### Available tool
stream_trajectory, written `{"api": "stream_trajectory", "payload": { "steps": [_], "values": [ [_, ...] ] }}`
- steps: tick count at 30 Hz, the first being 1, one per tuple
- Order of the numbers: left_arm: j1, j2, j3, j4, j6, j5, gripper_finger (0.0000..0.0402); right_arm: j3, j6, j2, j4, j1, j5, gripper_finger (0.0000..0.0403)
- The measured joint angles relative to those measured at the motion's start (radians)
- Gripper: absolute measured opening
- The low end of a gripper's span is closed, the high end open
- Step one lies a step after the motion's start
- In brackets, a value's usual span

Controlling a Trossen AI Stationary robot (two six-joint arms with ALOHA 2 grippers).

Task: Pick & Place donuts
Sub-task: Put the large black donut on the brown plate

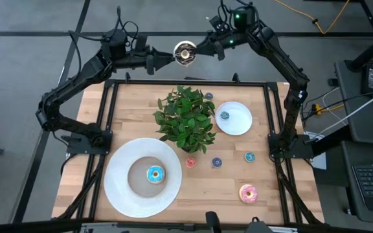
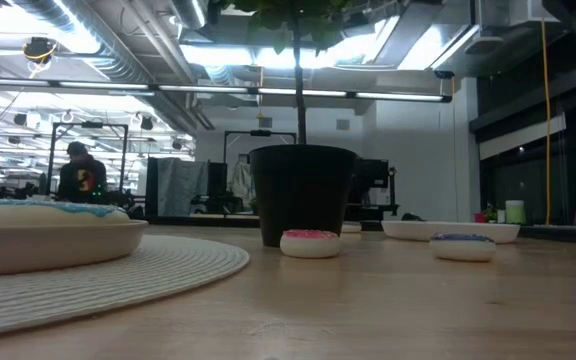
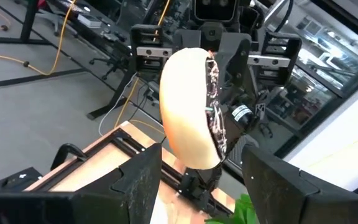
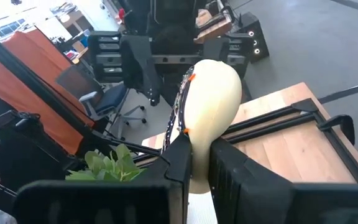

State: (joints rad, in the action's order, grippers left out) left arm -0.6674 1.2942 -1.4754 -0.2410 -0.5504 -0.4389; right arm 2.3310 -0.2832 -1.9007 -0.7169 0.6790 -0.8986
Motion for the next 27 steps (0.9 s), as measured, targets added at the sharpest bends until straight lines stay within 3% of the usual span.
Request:
{"api": "stream_trajectory", "payload": {
  "steps": [14,27],
  "values": [
    [0.005,0.013,0.000,0.058,-0.039,0.006,0.0205,0.000,-0.001,0.000,0.033,-0.037,0.033,0.0046],
    [0.005,0.013,0.000,0.058,-0.039,-0.002,0.0060,-0.001,-0.002,0.000,0.033,-0.043,0.034,0.0046]
  ]
}}
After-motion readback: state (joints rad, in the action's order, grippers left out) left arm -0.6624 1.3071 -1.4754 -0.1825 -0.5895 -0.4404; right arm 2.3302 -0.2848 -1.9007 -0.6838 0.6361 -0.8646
